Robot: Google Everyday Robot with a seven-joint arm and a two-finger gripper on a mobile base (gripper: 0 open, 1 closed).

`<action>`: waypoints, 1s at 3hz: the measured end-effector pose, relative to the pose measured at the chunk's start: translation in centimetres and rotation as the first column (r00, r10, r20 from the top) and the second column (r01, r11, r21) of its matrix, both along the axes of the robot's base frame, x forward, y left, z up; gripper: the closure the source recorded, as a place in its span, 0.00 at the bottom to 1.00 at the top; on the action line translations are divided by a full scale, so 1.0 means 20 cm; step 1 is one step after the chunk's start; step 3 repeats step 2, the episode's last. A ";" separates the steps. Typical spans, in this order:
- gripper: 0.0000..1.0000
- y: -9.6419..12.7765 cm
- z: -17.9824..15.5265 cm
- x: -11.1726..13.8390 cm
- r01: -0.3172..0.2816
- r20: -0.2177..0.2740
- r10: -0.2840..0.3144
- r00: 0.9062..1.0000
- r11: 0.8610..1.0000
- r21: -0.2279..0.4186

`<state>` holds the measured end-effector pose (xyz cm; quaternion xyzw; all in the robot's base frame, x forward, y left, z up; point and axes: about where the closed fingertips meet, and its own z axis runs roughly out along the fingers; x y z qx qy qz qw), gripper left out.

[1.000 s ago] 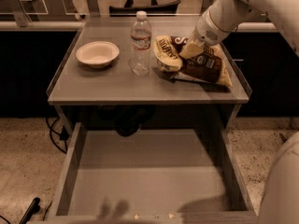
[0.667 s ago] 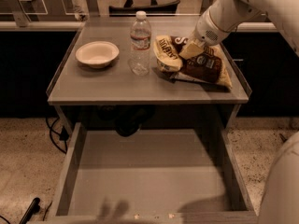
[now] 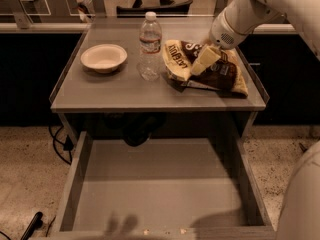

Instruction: Pick brown chip bag from top drawer and place on counter

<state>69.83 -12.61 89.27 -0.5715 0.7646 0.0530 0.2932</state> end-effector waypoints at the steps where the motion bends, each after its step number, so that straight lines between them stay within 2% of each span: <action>1: 0.00 0.00 0.00 0.00 0.000 0.000 0.000 1.000 1.000 0.000; 3: 0.00 0.00 0.00 0.00 0.000 0.000 0.000 1.000 1.000 0.000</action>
Offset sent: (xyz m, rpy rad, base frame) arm 0.0000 0.0000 0.0000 0.0000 0.0000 0.0000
